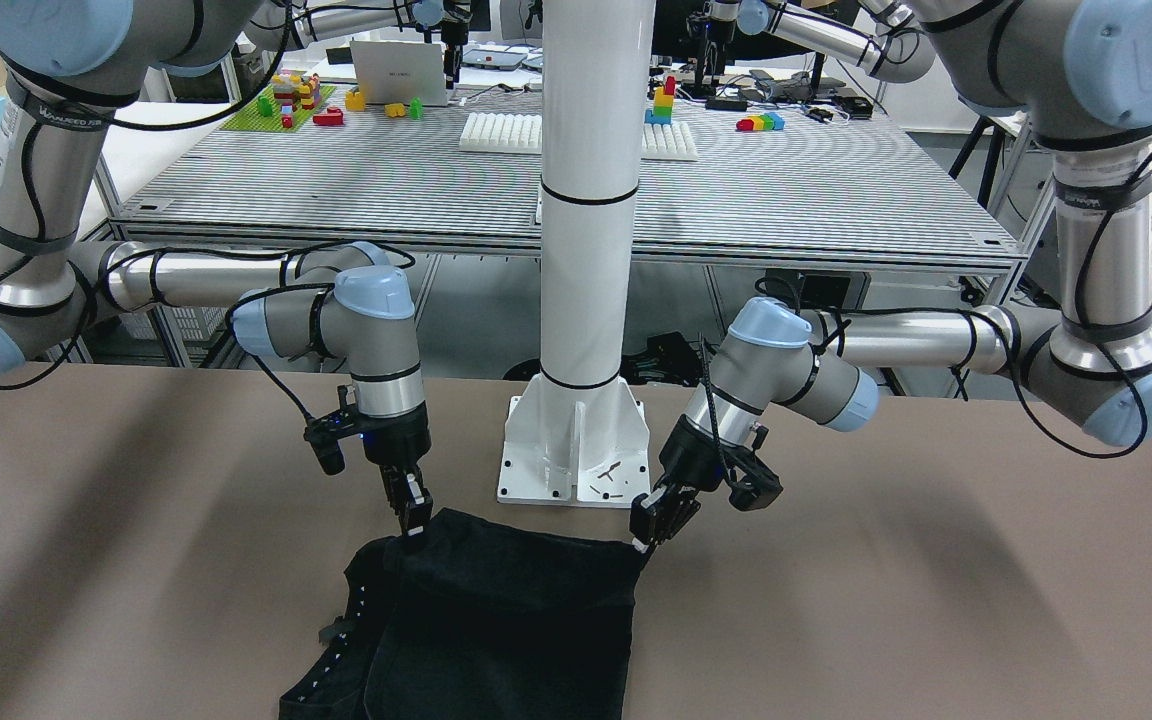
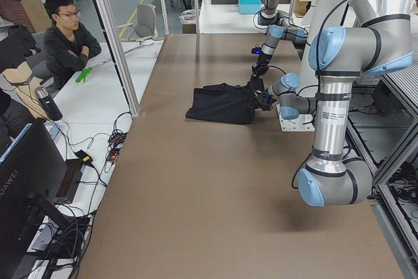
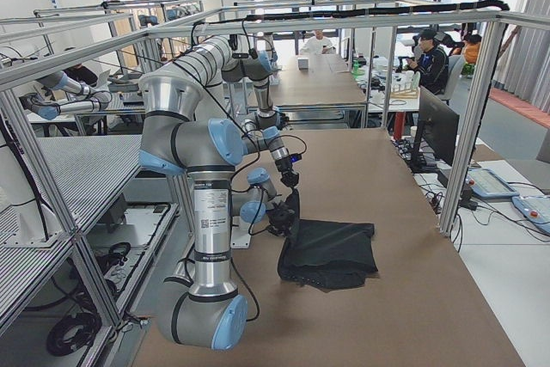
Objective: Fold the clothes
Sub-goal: 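Grasp the shirt's near edge with both grippers, then lift the near edge with both grippers and fold it away from the robot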
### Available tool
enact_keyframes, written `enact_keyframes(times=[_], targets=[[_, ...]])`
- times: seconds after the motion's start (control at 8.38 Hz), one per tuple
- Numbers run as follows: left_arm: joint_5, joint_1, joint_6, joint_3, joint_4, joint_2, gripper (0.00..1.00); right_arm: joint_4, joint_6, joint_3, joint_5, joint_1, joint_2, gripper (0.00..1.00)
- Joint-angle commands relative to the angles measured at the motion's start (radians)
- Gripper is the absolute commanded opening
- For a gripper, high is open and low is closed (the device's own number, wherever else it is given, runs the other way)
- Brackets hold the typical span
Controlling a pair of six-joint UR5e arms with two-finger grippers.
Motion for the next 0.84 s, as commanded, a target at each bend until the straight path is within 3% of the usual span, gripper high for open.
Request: enact_keyframes(times=[0.0,0.24,0.48,0.6,0.72], targets=[[-0.077,-0.118,0.017,0.127,0.07,-0.154,0.0,0.001,-0.066,-0.072,0.051,0.129,0.043,0.02],[-0.079,-0.159,0.04,0.196,0.07,-0.206,0.0,0.018,-0.078,-0.144,0.059,0.167,0.076,0.02],[-0.08,-0.201,0.045,0.317,0.063,-0.287,0.0,0.119,-0.132,-0.227,0.113,0.234,0.076,0.03],[-0.092,-0.236,0.083,0.426,0.06,-0.348,0.0,0.152,-0.175,-0.284,0.137,0.27,0.09,0.2],[-0.14,-0.295,0.127,0.583,0.055,-0.442,0.09,0.176,-0.222,-0.415,0.175,0.344,0.175,0.24]])
